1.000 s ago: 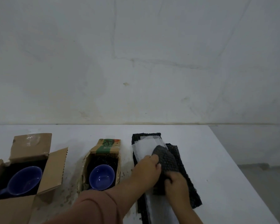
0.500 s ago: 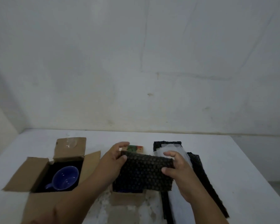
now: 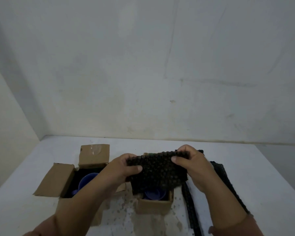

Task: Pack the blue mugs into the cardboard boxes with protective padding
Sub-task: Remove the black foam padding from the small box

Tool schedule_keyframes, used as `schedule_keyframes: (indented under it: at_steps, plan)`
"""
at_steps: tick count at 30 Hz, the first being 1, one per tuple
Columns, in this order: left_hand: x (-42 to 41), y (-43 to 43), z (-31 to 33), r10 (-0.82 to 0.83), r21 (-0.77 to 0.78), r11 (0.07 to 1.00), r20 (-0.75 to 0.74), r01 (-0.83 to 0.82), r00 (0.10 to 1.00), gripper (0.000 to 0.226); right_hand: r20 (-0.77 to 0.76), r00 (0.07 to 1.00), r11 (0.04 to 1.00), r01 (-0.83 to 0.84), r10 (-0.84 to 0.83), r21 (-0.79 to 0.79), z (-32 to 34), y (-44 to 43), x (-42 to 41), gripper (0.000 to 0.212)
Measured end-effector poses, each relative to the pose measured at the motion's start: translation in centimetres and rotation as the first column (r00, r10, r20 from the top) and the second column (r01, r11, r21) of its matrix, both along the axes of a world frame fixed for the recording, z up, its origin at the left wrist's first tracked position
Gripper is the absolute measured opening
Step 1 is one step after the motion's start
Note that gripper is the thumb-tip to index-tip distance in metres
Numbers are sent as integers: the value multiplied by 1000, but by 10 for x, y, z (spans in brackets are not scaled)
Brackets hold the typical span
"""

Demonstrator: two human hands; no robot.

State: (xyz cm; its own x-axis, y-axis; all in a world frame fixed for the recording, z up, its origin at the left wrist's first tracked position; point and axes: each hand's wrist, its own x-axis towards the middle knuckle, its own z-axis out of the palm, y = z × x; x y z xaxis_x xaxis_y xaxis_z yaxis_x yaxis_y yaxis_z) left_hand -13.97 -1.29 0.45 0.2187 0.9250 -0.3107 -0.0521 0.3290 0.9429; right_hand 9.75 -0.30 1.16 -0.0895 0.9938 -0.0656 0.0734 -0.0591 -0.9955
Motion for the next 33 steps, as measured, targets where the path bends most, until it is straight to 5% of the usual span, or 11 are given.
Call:
schedule_keyframes:
  at_steps: [4,7,14,17,20,22,25,27,29,31,33]
  plan:
    - [-2,-1,-5,75,-38,997,0,-74,997,4,-5,996,988,-87,87,-128,-14,-5,-6,24]
    - [-4,-1,-12,58,2,998,14,-58,998,25,-58,996,975,-74,64,-209,-21,-9,-8,21]
    - [-25,4,-21,-26,-187,970,552,154,833,46,-61,993,984,-105,97,-141,-12,-14,-4,48]
    - [-21,8,-18,-309,-188,919,206,347,929,62,46,977,972,-202,208,-122,-5,-12,-8,50]
    - [-11,7,-10,-600,-131,800,-176,586,780,46,146,948,957,-266,281,-118,-2,-11,-17,47]
    - [-6,8,-10,-597,-111,798,-275,592,753,34,143,956,964,-244,257,-103,-3,-8,-19,44]
    - [0,12,-17,-469,-69,880,-277,469,839,19,-147,981,979,-148,127,-142,-9,-3,-14,23]
    - [5,13,-25,-366,-76,930,-129,359,922,10,-318,940,956,-197,122,-217,-16,-5,-11,39]
    - [12,12,-31,-251,-83,966,-53,246,967,16,-285,930,931,-298,233,-212,-24,-10,-17,42]
    - [17,10,-38,-126,-87,989,-66,120,990,19,-162,958,959,-256,235,-123,-29,-14,-27,20]
    - [21,9,-41,-28,-97,995,-93,19,995,25,4,984,983,-178,179,-52,-28,-14,-33,33]
